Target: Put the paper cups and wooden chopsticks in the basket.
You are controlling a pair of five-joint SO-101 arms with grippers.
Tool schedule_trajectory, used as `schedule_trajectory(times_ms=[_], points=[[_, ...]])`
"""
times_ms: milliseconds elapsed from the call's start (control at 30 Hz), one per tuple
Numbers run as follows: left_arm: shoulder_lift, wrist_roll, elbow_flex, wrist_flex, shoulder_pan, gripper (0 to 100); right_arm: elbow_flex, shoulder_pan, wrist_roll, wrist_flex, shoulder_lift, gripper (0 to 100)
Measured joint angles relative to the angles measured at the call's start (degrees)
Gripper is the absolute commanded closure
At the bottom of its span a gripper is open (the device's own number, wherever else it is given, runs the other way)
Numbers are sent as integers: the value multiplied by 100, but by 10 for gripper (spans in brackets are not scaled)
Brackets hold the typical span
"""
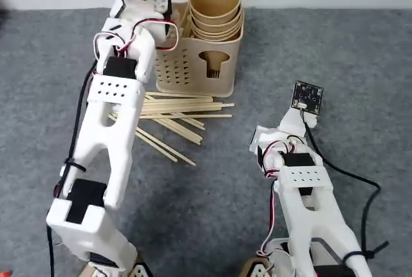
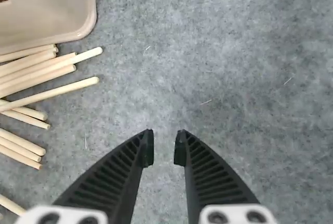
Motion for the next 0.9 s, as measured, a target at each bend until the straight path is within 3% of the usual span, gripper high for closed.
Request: schedule_trajectory(times_ms=[200, 367, 567, 733, 900], points=[[0, 18, 0, 343, 0, 826, 0, 0, 0, 0, 0, 912], [0, 35, -141, 343, 0, 812, 0, 0, 0, 0, 0, 912], [0, 440, -1213, 527, 0, 812, 0, 0, 0, 0, 0, 912], [0, 1029, -2286, 1670, -185, 812, -9, -229, 0, 0, 0, 912], [0, 1486, -3130, 3086, -879, 812, -440, -897, 0, 0, 0, 914]])
